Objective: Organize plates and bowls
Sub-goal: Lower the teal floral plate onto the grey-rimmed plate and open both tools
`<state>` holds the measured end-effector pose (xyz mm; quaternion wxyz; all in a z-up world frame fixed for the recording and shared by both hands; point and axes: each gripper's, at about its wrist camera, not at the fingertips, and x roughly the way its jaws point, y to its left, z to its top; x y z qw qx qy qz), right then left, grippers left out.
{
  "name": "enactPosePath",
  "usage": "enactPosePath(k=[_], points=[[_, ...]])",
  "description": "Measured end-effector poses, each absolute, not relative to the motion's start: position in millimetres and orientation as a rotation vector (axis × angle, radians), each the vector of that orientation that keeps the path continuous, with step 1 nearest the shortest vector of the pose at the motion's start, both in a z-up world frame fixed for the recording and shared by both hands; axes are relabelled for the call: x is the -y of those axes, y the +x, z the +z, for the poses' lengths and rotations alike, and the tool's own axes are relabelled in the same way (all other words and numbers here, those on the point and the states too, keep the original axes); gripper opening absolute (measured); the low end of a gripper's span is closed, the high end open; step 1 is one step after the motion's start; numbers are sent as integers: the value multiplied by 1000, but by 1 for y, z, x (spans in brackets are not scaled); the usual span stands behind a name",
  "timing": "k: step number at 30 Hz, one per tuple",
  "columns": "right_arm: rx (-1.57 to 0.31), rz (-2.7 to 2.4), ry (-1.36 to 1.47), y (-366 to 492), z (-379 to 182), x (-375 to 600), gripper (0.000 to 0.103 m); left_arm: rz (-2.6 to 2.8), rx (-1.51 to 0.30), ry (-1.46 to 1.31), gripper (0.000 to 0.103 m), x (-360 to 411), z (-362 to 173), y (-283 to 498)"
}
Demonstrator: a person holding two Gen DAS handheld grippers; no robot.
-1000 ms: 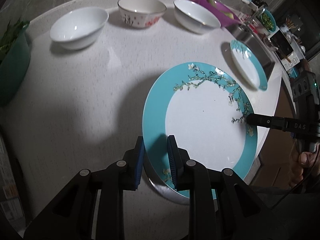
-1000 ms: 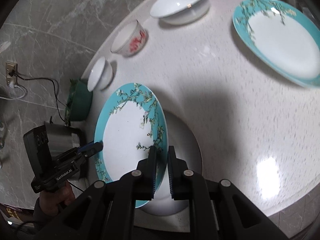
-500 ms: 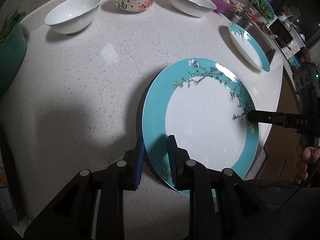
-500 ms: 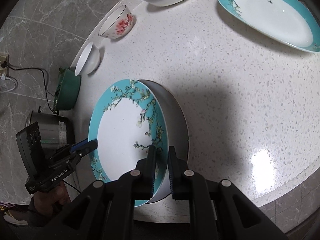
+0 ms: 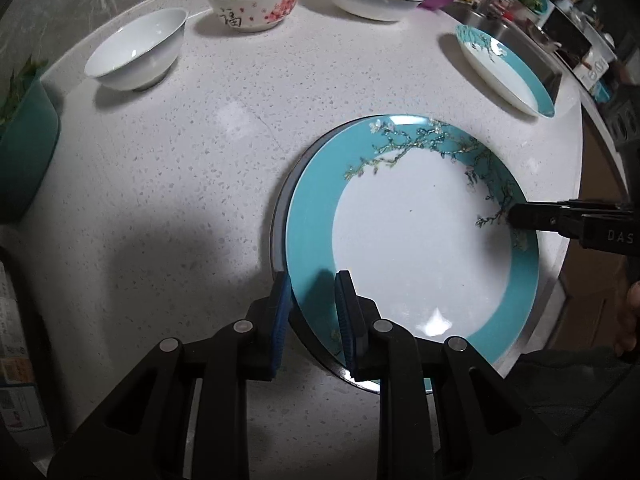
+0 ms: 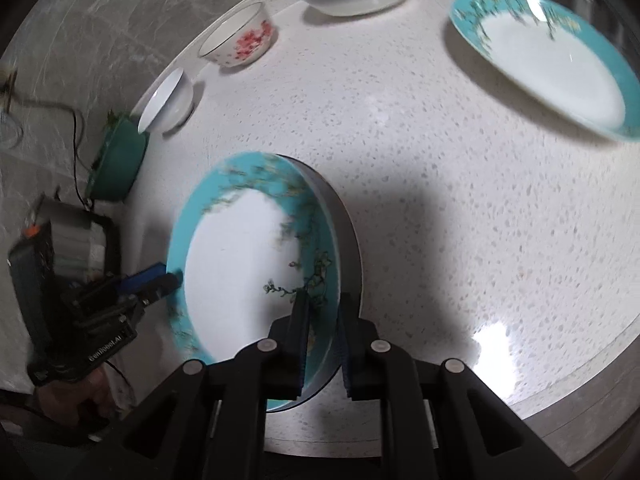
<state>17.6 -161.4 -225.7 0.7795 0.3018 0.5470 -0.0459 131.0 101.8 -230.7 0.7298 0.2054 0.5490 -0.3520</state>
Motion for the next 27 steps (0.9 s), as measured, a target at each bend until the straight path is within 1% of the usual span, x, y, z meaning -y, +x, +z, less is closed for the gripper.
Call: enactPosePath(k=[4, 9, 14, 20, 26, 27], points=[[-1202, -105, 535, 23, -222, 152, 19, -765, -1201, 465, 21, -99, -231, 132], [-1219, -98, 378, 30, -220, 137, 26, -752, -1180, 501, 21, -96, -232, 130], [-1229, -99, 220, 33, -218, 123, 29, -745, -1173, 508, 21, -94, -233, 131], [-1240, -110, 52, 33, -220, 109, 31, -729, -1171, 513, 21, -92, -234, 129], [-1225, -99, 54, 33, -222, 114, 32, -725, -1183, 480, 22, -95, -234, 133], [-1222, -99, 60, 33, -221, 116, 33, -721, -1184, 468, 25, -96, -233, 135]])
